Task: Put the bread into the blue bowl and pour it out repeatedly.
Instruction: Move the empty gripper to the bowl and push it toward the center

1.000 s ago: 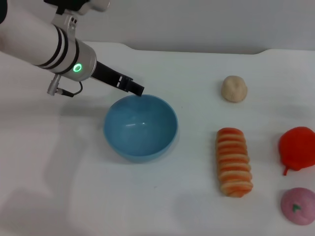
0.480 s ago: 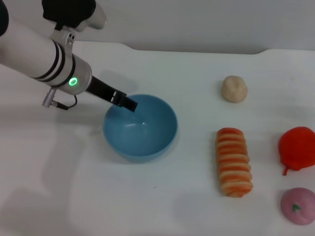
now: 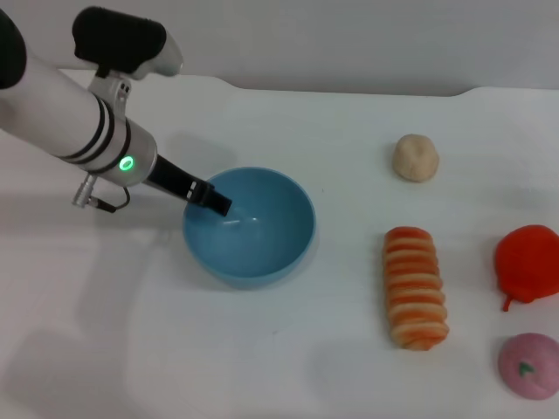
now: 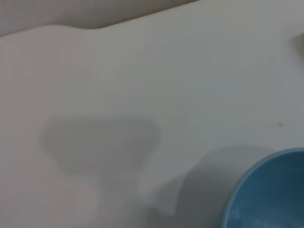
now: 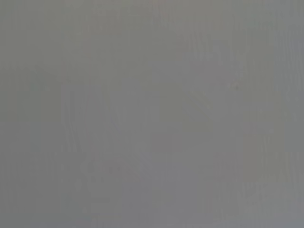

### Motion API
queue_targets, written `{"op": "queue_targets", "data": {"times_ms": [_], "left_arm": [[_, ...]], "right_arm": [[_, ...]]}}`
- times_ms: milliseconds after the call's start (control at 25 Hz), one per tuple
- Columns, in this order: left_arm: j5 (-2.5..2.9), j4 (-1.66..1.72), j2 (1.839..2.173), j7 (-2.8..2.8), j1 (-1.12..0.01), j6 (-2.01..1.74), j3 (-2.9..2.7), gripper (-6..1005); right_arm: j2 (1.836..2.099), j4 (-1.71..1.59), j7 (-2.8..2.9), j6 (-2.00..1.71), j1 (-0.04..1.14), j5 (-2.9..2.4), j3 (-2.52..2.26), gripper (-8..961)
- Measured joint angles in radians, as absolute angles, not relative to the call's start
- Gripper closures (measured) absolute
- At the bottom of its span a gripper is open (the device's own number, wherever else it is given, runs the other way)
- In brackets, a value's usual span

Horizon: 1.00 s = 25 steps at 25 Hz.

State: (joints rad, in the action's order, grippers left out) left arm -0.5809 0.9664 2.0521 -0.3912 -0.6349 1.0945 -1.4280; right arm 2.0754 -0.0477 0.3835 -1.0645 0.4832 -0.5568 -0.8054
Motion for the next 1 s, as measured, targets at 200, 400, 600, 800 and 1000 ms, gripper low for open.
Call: {"op": "queue_targets", "data": {"times_ms": [200,400,600,800,1000], "left_arm": [[-0.581,0.88,2.055,-0.391,-0.674,1.081,-1.437,187],[-0.581,0.813,2.056,-0.391,-0.705,1.065,-1.441,187],[-0.581,0.807,2.057,-0.392,-0.709,1.057,-1.443,188],[-0.58,0.79,2.057,-0.392,-0.714,1.052,-1.46,188],[-0.58,0.78,2.057,-0.393,-0.72,1.046,-1.502,188]], "right_arm": [[2.075,-0.049,0.384,-1.064,0.486,-0.557,-0.805,479],[2.075,-0.049,0.384,-1.064,0.487,-0.557,-0.805,479],[2.075,-0.049,0.384,-1.065,0.488,-0.557,-0.805,479],[2.077,-0.049,0.383,-1.065,0.488,-0.557,-0.805,478],[2.077,-0.049,0.384,-1.065,0.488,-0.557,-0.805,478]]}}
